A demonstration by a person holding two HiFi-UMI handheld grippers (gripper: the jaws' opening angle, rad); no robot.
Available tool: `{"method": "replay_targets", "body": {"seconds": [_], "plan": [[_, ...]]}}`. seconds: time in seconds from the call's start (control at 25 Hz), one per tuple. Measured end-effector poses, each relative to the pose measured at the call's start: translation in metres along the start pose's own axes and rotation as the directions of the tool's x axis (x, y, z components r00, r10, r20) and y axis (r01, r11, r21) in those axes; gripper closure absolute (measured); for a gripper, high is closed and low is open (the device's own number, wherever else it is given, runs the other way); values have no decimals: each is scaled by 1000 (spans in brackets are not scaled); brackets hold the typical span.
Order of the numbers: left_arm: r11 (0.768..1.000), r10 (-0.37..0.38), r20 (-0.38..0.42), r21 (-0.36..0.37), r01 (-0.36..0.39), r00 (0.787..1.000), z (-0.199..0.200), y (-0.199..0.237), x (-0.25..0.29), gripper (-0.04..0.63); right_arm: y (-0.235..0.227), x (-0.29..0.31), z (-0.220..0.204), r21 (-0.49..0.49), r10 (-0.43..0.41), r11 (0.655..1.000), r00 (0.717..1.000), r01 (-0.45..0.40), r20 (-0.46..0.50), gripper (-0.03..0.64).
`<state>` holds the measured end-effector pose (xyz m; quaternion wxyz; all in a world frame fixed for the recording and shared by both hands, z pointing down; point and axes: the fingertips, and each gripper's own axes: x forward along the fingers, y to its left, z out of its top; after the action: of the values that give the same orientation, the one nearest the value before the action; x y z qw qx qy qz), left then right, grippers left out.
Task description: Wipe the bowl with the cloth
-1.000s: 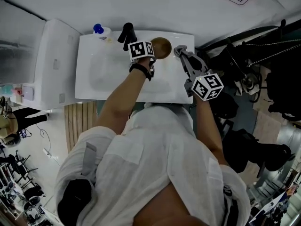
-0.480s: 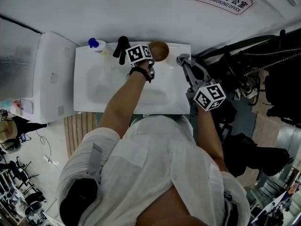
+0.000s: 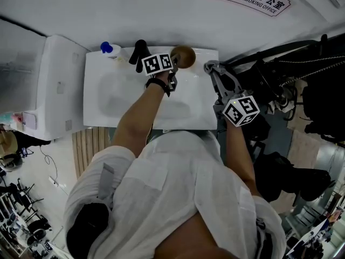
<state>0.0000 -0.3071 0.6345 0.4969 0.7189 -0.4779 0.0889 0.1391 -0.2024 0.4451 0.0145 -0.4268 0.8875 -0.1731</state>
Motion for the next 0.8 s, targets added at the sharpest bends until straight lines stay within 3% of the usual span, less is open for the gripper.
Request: {"method": "replay_targets", "body": {"seconds": [0.16,0.44,0.6,0.8], "plan": [[998,-41,1,56,41,999,-4,-8,-15,370,2,2,1,-1,-1,1000,1000,1,10,577],[965,-34,-22,260,39,999,-16,-14,-53,370,10,2,0,-12,-5,1000,1000,5,28,577],[938,-155,-51,306,163,987,-30,-42,-84,370,13,-2,0,-12,-25,1000,999,26,43,577],[890,-337,-13,322,323,941,-34,-75,-142,422,21,-7,7,-36,-38,999,997,40,72,577]]}}
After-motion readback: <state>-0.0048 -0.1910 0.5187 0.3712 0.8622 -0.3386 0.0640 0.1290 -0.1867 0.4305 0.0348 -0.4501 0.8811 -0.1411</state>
